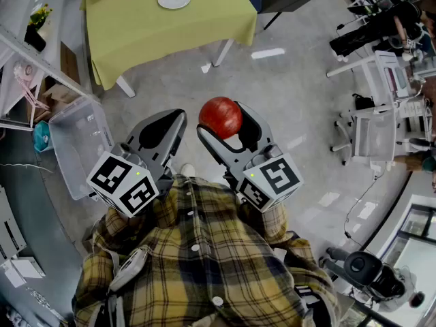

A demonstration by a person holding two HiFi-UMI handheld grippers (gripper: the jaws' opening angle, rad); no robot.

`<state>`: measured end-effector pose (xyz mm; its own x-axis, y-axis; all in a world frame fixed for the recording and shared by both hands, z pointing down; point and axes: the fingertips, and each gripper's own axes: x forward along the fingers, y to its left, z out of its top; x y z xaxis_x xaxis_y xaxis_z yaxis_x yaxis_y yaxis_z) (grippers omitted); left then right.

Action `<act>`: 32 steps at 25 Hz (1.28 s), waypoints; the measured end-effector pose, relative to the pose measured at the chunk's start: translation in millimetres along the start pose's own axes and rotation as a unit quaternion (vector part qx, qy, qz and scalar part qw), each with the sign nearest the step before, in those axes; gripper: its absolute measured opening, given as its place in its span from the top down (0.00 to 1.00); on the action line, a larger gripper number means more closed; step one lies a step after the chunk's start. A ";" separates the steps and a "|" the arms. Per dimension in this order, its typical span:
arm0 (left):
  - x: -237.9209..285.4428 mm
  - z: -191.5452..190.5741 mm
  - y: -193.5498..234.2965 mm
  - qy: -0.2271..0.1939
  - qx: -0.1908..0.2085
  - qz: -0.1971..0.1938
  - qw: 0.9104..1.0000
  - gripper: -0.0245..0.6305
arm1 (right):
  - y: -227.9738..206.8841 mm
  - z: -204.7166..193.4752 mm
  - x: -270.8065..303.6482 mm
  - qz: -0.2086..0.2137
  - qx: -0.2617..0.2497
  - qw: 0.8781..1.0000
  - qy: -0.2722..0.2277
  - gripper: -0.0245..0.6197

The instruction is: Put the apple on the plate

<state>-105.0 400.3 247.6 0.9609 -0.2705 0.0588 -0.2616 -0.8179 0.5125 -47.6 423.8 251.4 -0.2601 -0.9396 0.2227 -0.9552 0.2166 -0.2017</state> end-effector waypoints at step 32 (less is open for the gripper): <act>-6.6 -13.5 40.3 -0.010 -0.019 0.052 0.998 0.95 | -22.2 -13.2 14.5 0.007 0.036 0.999 -0.004 0.41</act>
<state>-120.7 376.0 279.4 0.9269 -0.3627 0.0963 -0.3554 -0.7657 0.5361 -32.0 408.9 271.7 -0.2710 -0.9391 0.2113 -0.9389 0.2095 -0.2731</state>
